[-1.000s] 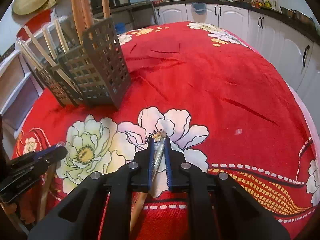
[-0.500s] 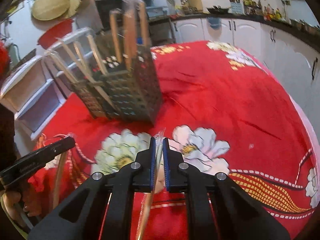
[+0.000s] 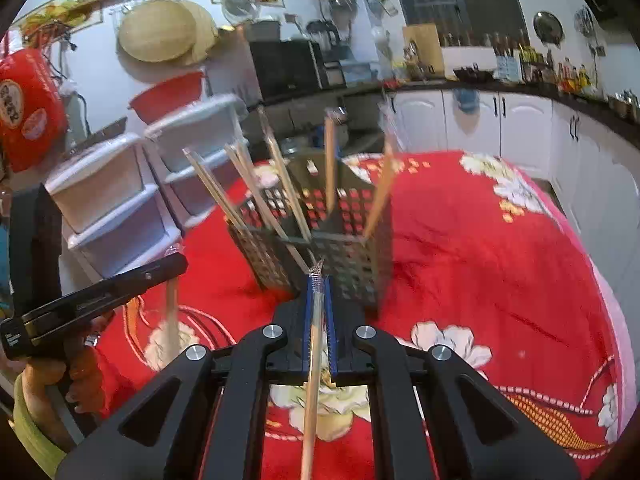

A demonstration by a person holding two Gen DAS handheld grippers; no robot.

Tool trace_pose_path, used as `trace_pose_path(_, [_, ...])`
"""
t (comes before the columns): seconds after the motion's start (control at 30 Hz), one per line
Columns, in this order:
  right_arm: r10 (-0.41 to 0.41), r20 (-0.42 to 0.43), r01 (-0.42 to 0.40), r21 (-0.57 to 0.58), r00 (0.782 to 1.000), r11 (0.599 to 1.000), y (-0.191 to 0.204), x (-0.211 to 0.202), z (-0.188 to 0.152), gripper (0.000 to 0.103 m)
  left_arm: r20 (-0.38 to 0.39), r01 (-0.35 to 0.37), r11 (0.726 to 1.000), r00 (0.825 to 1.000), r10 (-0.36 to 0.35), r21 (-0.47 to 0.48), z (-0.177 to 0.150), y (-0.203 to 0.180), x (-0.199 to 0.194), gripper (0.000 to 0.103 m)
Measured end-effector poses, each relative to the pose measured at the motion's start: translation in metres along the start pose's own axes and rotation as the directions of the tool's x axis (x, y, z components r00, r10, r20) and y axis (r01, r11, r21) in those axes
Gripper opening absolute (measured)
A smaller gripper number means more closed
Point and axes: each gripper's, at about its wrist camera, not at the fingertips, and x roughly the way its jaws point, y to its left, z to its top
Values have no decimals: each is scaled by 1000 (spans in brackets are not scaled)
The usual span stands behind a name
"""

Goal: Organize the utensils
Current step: 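Lift both held chopstick pairs up over the grey caddy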

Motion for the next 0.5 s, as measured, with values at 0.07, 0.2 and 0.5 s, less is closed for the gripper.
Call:
trace_pose_path(0.07, [9, 24, -9, -13, 1000, 1000, 7, -5, 6, 6, 22, 1, 1000, 1000, -1, 2, 7, 0, -6, 1])
trace_pose_path(0.2, [17, 58, -15, -32, 998, 999, 17, -11, 15, 6, 55, 5, 1000, 998, -6, 16, 19, -3, -15, 1])
trace_pose_path(0.5, [26, 115, -19, -61, 993, 998, 29, -17, 33, 6, 118, 23, 999, 993, -29, 49, 41, -17, -30, 1])
